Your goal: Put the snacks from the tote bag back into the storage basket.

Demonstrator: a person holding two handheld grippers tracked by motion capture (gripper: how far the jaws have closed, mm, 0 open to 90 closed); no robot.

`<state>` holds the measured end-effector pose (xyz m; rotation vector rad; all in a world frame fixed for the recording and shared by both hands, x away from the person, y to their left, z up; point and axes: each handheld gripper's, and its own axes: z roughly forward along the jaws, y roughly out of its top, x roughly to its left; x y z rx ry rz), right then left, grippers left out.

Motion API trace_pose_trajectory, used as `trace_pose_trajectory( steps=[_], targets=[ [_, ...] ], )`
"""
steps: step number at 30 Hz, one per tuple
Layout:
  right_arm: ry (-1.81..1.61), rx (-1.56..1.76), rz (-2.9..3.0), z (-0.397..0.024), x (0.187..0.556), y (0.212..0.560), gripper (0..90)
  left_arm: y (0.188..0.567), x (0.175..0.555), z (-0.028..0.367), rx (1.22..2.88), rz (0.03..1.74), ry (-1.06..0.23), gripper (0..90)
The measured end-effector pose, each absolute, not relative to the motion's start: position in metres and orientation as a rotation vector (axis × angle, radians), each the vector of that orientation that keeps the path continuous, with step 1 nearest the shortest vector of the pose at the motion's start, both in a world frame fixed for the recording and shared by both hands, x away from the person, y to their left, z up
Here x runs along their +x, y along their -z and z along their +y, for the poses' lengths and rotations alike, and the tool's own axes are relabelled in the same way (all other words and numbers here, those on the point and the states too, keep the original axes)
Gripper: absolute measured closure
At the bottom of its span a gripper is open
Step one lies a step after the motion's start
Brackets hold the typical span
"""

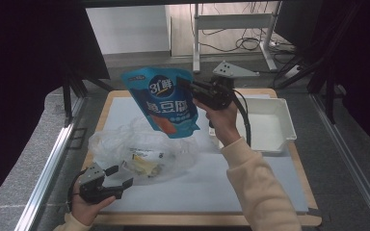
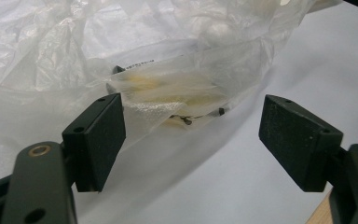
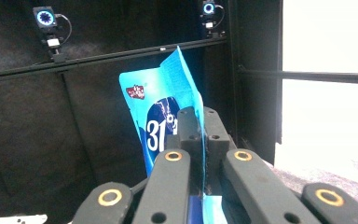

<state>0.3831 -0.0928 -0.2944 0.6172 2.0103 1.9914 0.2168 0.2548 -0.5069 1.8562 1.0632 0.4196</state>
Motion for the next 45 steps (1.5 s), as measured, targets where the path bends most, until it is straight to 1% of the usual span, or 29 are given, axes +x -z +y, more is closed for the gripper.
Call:
trace_pose_trajectory(
  steps=[30, 45],
  targets=[
    [-1.942, 0.698, 1.918, -0.138, 0.392, 0.287, 89.1, 0.507, 0.217, 0.255, 1.863, 1.063, -0.419, 22.9],
    [-1.922, 0.734, 1.847, -0.170, 0.397, 0.277, 89.1, 0.508, 0.217, 0.254, 1.866, 1.063, -0.421, 22.9]
  ],
)
